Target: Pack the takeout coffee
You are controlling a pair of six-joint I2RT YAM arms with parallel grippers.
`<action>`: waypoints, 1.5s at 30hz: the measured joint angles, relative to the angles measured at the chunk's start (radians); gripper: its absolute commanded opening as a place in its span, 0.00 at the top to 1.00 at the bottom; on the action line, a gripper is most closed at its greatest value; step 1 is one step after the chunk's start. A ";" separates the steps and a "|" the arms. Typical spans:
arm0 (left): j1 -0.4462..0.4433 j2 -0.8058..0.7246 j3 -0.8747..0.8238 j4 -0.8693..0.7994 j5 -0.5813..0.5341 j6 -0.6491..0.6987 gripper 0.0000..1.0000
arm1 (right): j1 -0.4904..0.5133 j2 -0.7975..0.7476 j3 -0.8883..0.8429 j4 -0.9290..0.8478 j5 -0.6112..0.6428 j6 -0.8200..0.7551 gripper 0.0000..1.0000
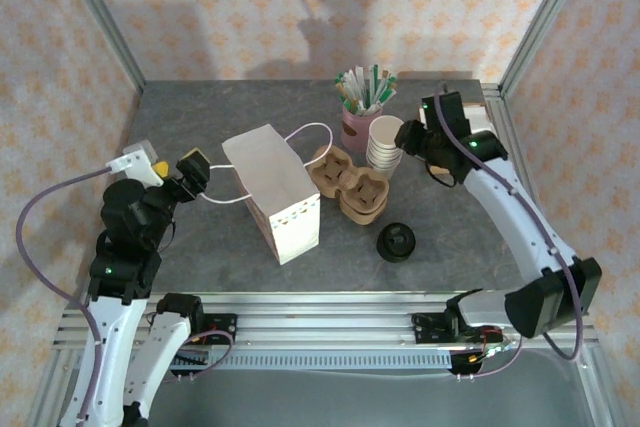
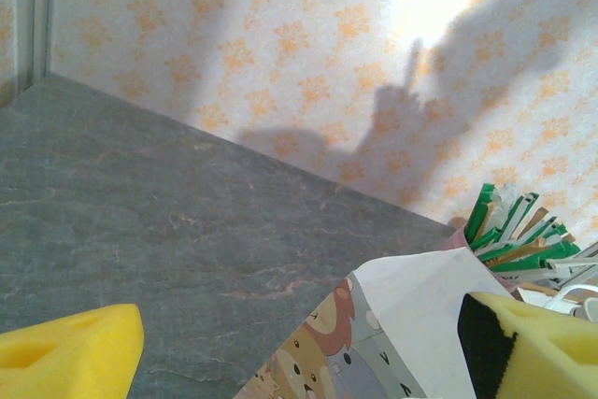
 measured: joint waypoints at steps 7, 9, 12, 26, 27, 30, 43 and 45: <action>0.000 0.006 -0.015 0.000 0.001 -0.005 0.11 | 0.005 0.042 0.003 0.000 0.054 0.000 0.62; 0.000 0.009 -0.023 0.000 0.005 -0.011 0.11 | 0.005 0.046 0.010 0.002 0.058 0.005 0.67; 0.000 0.021 -0.024 -0.002 0.012 -0.016 0.12 | 0.005 0.056 0.017 0.008 0.066 0.008 0.68; 0.000 0.029 -0.024 0.000 0.055 -0.023 0.14 | 0.005 0.117 0.043 0.032 0.072 0.012 0.82; 0.000 0.029 -0.024 0.000 0.057 -0.023 0.14 | 0.005 0.117 0.043 0.035 0.072 0.013 0.84; 0.000 0.034 -0.025 0.000 0.057 -0.023 0.14 | 0.005 0.120 0.047 0.041 0.072 0.016 0.84; 0.000 0.035 -0.025 -0.001 0.057 -0.023 0.14 | 0.005 0.146 0.074 0.042 0.076 0.016 0.82; 0.000 0.035 -0.025 -0.001 0.056 -0.023 0.14 | 0.005 0.150 0.076 0.042 0.078 0.016 0.82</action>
